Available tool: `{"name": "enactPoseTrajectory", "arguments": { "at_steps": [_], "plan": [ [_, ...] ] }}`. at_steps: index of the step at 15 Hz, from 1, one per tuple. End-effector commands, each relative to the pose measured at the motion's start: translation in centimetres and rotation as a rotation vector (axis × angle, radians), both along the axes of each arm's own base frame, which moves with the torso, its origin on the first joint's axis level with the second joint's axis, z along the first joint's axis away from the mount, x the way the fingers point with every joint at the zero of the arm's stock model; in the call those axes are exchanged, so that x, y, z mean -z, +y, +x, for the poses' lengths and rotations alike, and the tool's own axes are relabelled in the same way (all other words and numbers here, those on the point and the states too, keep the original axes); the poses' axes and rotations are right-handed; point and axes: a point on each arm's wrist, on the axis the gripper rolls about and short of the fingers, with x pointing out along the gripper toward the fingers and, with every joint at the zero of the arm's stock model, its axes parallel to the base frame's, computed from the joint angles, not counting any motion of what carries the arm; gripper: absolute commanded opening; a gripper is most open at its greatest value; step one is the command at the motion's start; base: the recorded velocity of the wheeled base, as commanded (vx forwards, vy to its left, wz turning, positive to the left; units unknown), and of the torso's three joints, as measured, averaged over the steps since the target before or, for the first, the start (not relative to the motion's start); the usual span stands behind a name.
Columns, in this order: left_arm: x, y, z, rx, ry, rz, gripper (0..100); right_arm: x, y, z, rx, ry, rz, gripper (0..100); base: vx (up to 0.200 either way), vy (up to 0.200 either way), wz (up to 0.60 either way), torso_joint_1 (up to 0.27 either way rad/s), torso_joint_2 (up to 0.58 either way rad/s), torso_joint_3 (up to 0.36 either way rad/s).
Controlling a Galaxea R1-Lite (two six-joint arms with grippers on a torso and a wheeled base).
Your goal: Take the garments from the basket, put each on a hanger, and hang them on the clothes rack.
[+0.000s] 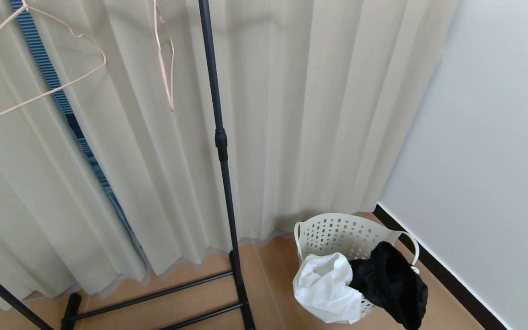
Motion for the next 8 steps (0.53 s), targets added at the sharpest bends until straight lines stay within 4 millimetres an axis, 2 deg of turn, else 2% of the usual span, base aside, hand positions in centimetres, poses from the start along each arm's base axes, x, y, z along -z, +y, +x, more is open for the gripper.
{"name": "enactPoseTrajectory", "arguments": {
  "at_steps": [1, 4, 8],
  "plan": [
    [0.00, 0.00, 0.01, -0.002, 0.002, 0.000, 100, 0.02, 0.00, 0.01, -0.002, 0.003, 0.000, 100, 0.000, 0.000, 0.00, -0.027, 0.19, 0.012],
    [0.00, 0.00, 0.01, 0.000, 0.002, 0.000, 100, 0.02, 0.00, 0.01, -0.002, 0.003, 0.000, 100, 0.000, 0.000, 0.00, -0.028, 0.29, 0.069],
    [0.00, 0.00, 0.01, -0.002, 0.002, 0.000, 100, 0.02, -0.01, 0.01, 0.000, 0.003, 0.002, 100, 0.000, 0.000, 0.00, -0.004, 0.06, -0.134]
  ]
}}
